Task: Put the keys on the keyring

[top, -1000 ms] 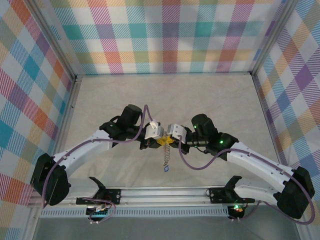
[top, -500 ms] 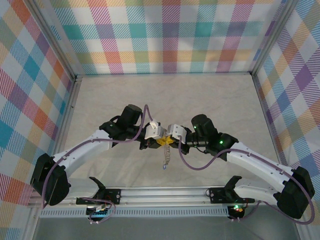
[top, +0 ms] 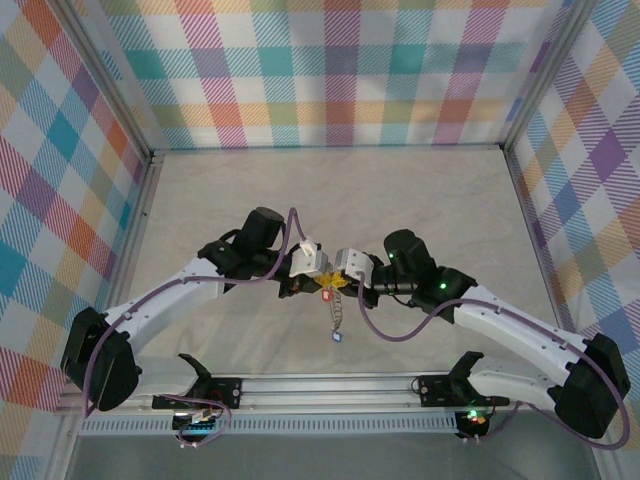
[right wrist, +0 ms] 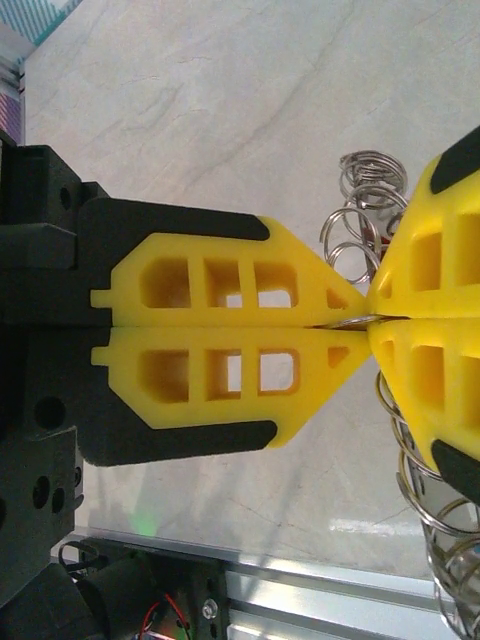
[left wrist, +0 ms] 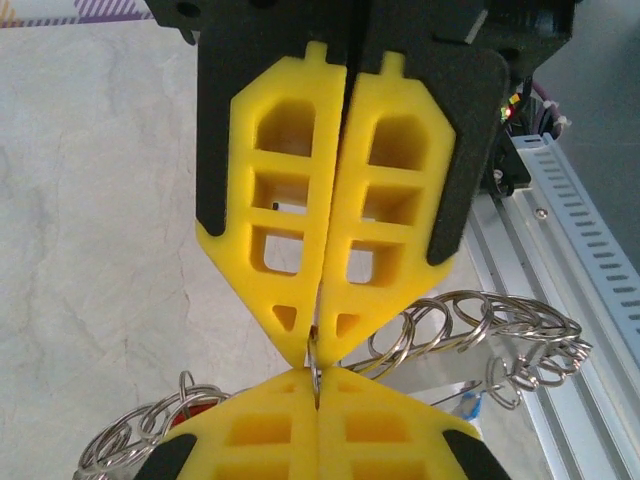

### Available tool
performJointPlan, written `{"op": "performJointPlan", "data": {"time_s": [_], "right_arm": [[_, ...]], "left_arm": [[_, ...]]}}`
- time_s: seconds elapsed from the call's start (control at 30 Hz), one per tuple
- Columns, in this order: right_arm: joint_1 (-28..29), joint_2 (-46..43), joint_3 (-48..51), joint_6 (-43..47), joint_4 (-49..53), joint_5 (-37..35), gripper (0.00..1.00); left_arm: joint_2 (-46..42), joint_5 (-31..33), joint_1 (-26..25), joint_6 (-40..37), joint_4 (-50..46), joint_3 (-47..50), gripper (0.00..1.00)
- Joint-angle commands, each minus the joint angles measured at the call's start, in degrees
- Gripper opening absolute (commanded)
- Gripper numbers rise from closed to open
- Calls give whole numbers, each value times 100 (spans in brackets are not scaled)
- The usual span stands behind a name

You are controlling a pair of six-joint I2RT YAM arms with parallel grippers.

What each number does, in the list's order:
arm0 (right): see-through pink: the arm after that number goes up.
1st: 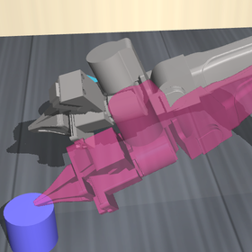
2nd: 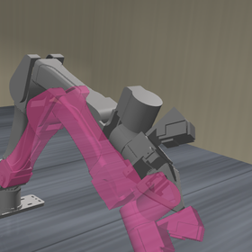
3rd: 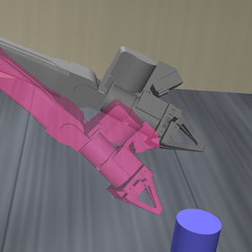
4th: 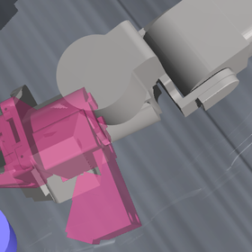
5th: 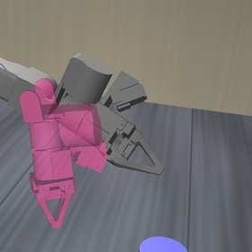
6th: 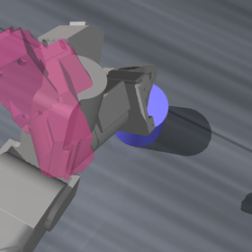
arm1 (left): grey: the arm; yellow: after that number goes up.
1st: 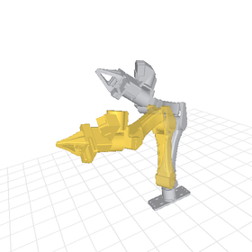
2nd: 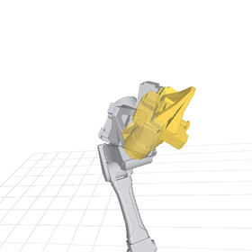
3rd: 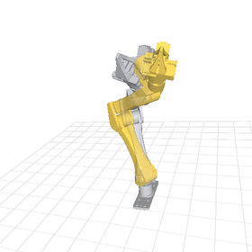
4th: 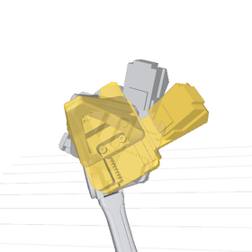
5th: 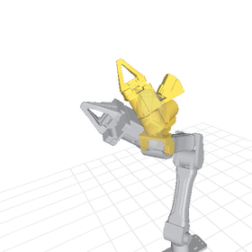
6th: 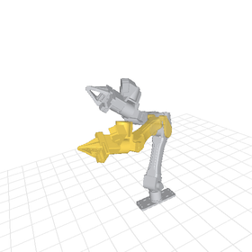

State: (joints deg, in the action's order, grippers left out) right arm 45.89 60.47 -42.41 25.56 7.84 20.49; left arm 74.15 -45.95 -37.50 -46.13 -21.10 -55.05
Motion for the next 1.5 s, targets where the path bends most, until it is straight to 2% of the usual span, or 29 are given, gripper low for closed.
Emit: {"op": "performJointPlan", "data": {"time_s": [0.0, 0.17, 0.27, 0.37, 0.5, 0.6, 0.67, 0.73, 0.83, 0.93, 1.17, 1.27, 1.37, 1.47], "right_arm": [[11, -378, 310, -135, -781, 59, 23], [-434, -978, 962, -505, -1414, 570, 28], [-696, -1454, 1286, -731, -1669, 590, 34], [-1046, -1762, 1382, -1069, -1497, 423, 44], [-1463, -1540, 1224, -1735, -682, -549, 55], [-1809, -1158, 1072, -3101, 49, -1905, 64], [-2135, -897, 839, -4297, 977, -2523, 61], [-2449, -594, 704, -5153, 1799, -2435, 57], [-2844, -149, 741, -5787, 2550, -2098, 54], [-3198, 171, 859, -5911, 2681, -1681, 47], [-3351, 1097, 470, -5604, 2866, -1880, 30], [-3271, 1511, 143, -5471, 3100, -2174, 33], [-3008, 1738, -41, -5406, 3213, -2642, 39], [-2900, 2060, -219, -5480, 3258, -2846, 38]], "left_arm": [[-26, -187, -135, -72, -82, -156, 0], [-176, -378, -135, -54, 162, -27, 0], [-251, -411, -135, -19, 277, 9, 0], [-280, -289, -135, -11, 370, 67, 0], [-240, -77, -126, 174, 791, 183, 0], [-195, 57, -126, 332, 1099, 278, 0], [-153, 201, -119, 346, 1111, 273, 0], [-140, 299, -124, 311, 1073, 288, 0], [-133, 358, -124, 289, 1102, 362, 0], [-113, 388, -126, 355, 1244, 461, 0], [-48, 350, -126, 262, 1033, 290, 0], [-111, 359, -122, 258, 1053, 366, 0], [-133, 383, -125, 234, 1012, 346, 0], [-130, 469, -126, 209, 979, 364, 0]]}}
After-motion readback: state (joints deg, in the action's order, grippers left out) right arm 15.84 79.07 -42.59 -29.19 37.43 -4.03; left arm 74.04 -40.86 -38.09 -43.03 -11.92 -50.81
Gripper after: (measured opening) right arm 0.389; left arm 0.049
